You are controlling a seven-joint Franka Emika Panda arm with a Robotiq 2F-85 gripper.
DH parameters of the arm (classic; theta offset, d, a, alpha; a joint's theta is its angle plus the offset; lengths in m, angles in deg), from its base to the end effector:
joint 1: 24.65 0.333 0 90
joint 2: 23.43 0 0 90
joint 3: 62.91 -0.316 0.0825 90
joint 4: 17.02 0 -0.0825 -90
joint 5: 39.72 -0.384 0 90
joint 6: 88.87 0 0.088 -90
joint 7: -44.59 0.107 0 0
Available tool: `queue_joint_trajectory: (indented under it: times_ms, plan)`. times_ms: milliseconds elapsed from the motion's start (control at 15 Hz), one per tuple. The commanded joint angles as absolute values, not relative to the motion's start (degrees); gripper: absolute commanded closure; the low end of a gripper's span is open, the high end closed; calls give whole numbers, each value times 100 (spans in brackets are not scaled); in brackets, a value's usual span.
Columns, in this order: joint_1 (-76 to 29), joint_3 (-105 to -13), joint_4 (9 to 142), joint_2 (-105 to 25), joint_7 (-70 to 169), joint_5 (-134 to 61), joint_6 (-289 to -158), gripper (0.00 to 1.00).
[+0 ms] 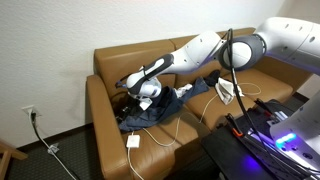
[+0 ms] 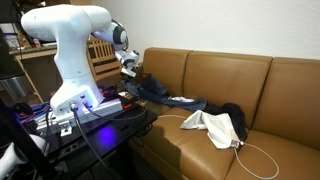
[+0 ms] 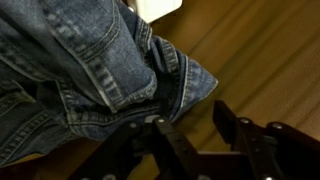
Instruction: Spread the jeans on the couch
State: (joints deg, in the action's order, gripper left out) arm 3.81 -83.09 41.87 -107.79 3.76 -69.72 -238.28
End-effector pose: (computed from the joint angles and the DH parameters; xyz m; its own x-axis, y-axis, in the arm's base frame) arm 0.5530 0.4753 -0.0496 0.7376 0.6054 0.2992 0.6600 -0.5526 -0.5089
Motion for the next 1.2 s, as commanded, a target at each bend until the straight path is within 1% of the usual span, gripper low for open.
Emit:
queue_joint_trajectory:
  times_ms: [0,133,200,533,600,733,800,867,933,1133]
  plan:
    - [466,-8127,5001,-10342,600,-7094,-24838,19]
    - [673,-7796,5622,-9964,1006,-7098,-25578,5]
    - [819,-7630,5847,-9818,1184,-7136,-25927,1]
    - [1851,-6681,7082,-8960,2100,-7819,-27341,0]
    - [1950,-6665,7341,-8810,2195,-8104,-27544,0]
    - [1771,-7172,7857,-8472,2054,-8516,-27969,0]
    - [1451,-7726,8120,-8292,1795,-8455,-28267,0]
    - [1818,-7007,7398,-8887,3001,-7400,-27927,0]
    - [1816,-7090,7544,-8784,3174,-7192,-28010,0]
    - [1842,-6935,7497,-8869,3727,-6711,-27998,0]
